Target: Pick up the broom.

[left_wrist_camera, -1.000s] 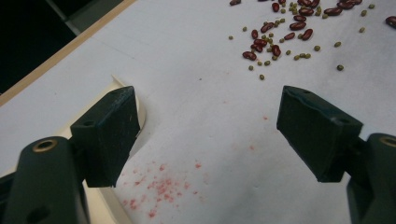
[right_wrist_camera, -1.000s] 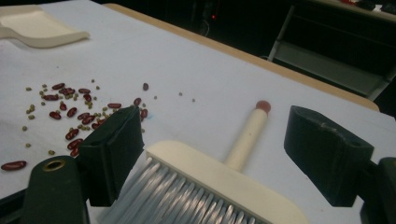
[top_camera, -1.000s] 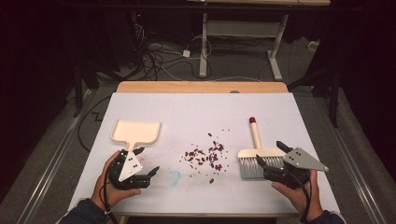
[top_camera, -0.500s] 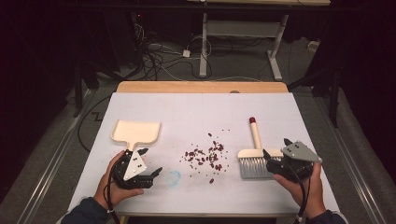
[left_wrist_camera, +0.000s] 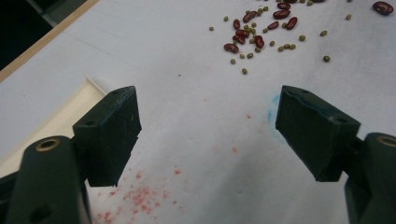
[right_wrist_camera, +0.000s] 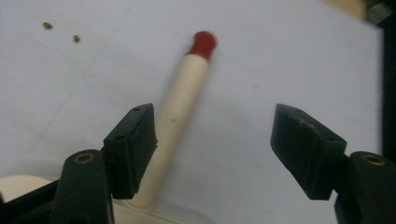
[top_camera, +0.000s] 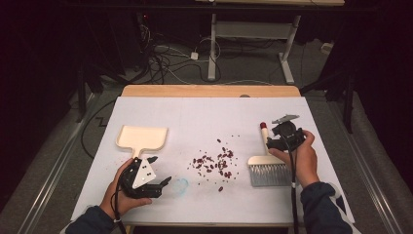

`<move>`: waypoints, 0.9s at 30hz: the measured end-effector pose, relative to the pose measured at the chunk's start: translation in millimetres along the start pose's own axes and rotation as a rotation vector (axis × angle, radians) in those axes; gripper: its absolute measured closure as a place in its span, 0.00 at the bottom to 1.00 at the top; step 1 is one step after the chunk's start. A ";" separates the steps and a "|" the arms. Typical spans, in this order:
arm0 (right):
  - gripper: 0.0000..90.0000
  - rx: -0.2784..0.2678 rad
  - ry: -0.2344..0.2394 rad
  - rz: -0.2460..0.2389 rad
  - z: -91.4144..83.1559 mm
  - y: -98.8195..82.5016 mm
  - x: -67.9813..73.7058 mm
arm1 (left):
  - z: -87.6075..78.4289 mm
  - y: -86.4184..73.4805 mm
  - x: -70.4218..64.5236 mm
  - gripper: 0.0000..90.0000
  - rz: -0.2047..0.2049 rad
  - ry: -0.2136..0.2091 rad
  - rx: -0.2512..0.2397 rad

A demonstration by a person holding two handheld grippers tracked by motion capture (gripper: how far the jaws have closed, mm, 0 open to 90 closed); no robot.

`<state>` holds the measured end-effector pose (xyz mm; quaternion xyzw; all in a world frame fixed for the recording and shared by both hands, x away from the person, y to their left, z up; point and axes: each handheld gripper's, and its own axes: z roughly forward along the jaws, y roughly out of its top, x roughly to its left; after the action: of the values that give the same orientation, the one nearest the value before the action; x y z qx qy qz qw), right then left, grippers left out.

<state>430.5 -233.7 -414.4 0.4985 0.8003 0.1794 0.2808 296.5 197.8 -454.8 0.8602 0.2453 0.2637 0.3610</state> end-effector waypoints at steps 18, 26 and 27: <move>0.70 0.267 0.190 0.057 52.9 22.9 -2.8 | 0.8 1.8 -4.2 0.25 0.018 -0.013 0.019; 0.78 0.160 0.179 0.028 47.1 11.2 2.7 | 1.9 0.8 -4.5 0.26 0.016 -0.011 0.027; 0.78 0.131 0.172 0.020 45.2 9.1 4.1 | 1.5 0.7 -4.7 0.26 0.019 -0.009 0.028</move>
<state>463.8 -225.7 -445.6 0.5064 0.8265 0.1717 0.1760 294.1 193.8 -456.6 0.8687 0.2393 0.2596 0.3473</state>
